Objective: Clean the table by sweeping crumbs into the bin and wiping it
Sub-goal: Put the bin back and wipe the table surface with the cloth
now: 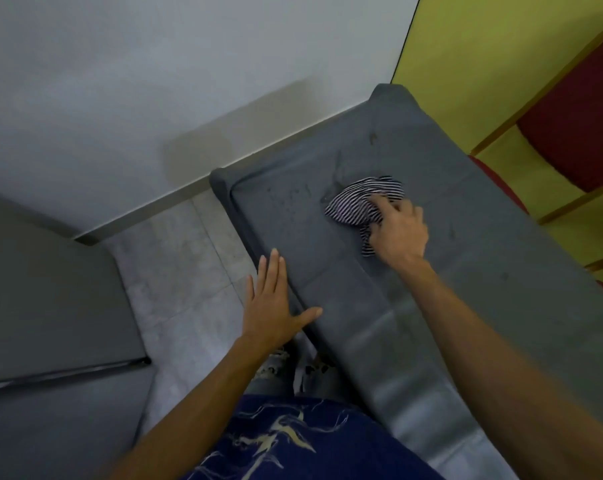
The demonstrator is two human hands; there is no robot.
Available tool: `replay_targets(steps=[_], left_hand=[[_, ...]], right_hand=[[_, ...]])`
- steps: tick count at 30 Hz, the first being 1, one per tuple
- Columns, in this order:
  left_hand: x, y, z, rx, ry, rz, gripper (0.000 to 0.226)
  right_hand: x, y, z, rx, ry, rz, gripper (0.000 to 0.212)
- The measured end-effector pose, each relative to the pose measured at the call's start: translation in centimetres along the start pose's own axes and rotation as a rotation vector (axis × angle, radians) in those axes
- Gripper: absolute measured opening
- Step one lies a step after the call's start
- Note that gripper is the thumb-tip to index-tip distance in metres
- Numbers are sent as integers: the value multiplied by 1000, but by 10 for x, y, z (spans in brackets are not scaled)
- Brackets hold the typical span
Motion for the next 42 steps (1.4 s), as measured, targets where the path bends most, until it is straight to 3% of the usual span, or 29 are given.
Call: replay_targets(steps=[3,8,12,14,18,21,23,26,28,30,33,36,42], left_hand=[[6,-3,6,-20,22,-33,113],[36,-43,43,-105,161,59,116],[56,-85,67,-24,225,17,112],[61,-90,68,3,237,-8,111],[65,-88,64,-54,236,-61,107],[66,-90,61,-8,260,-46,113],[66,-93,60,28,232,-35,117],[65,-92,61,57,221,-18,118],[65,-91,62,66,240,-13,117],[65,-90,62,63,251,-16,117],[65,-91,60,47,258,-12,115],[66,-94,60,41,294,7,114],[67,-92,57,67,343,25,114]], right_hand=[[-10,-23,5,25,-140,-175,57],[86,14,4,-75,-219,123,57],[160,46,-23,106,16,305,68],[168,47,-39,156,48,304,67],[160,42,-44,56,71,325,55],[149,30,-37,-3,121,397,56],[128,9,-28,-2,166,337,60],[79,-42,-11,-16,185,17,60],[60,-67,3,3,99,-177,57],[66,-76,13,-34,-12,-215,56],[120,-51,14,-129,-101,38,51],[184,-6,-22,-52,-52,334,46],[164,-22,-32,-10,100,436,46]])
Point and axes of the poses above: each hand's wrist, its own y-axis away from the middle knuckle, its own z-axis out of the back of the hand, x = y × z, the point moved 4 cm from there along -y, towards the middle knuckle, and after that the axes turned 7 degrees about y, right-handed, at the moved point
